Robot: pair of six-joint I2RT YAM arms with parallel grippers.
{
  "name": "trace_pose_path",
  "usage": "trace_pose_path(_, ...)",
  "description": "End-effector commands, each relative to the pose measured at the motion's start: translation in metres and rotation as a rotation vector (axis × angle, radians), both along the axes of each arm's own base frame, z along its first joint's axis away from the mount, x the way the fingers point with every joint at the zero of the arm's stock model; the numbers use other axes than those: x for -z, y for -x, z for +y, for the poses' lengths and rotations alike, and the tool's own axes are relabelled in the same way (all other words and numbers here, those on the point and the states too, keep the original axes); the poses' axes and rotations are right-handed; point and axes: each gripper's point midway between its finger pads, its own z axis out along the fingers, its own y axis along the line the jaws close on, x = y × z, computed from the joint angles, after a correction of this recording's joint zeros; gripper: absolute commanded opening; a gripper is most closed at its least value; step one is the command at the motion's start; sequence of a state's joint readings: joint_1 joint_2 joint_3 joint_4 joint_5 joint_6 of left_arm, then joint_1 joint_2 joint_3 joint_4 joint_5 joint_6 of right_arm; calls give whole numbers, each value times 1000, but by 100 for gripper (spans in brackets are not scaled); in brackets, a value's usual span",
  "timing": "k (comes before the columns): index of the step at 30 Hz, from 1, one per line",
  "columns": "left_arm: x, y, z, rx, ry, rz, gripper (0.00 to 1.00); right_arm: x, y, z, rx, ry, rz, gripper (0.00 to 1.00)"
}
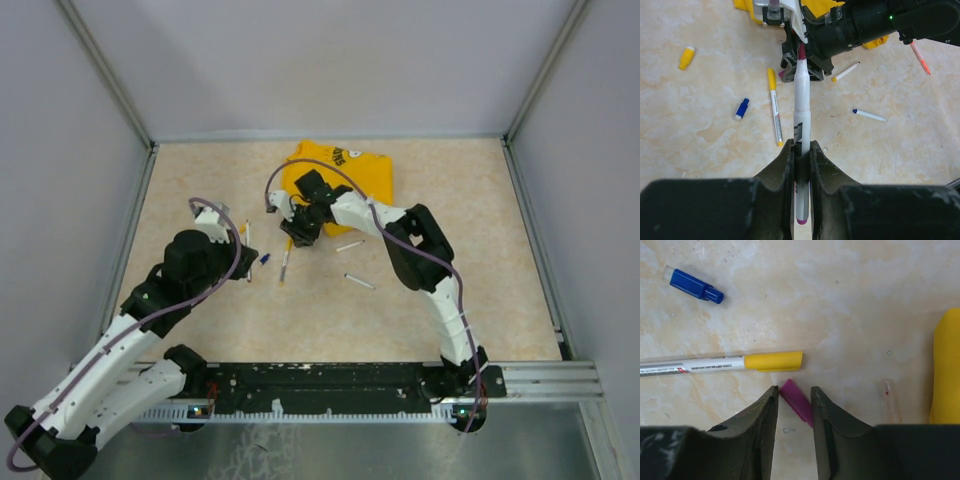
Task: Insert the pens into the pen caps
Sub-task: Move the pen cap to the center of the board.
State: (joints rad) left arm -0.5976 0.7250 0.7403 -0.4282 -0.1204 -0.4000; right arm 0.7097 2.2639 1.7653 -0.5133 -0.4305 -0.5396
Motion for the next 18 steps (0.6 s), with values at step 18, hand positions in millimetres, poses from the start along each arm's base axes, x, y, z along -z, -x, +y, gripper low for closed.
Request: trace_pose_path(18, 11, -11, -9, 6, -1, 16, 0, -47, 39, -58, 598, 10, -51, 15)
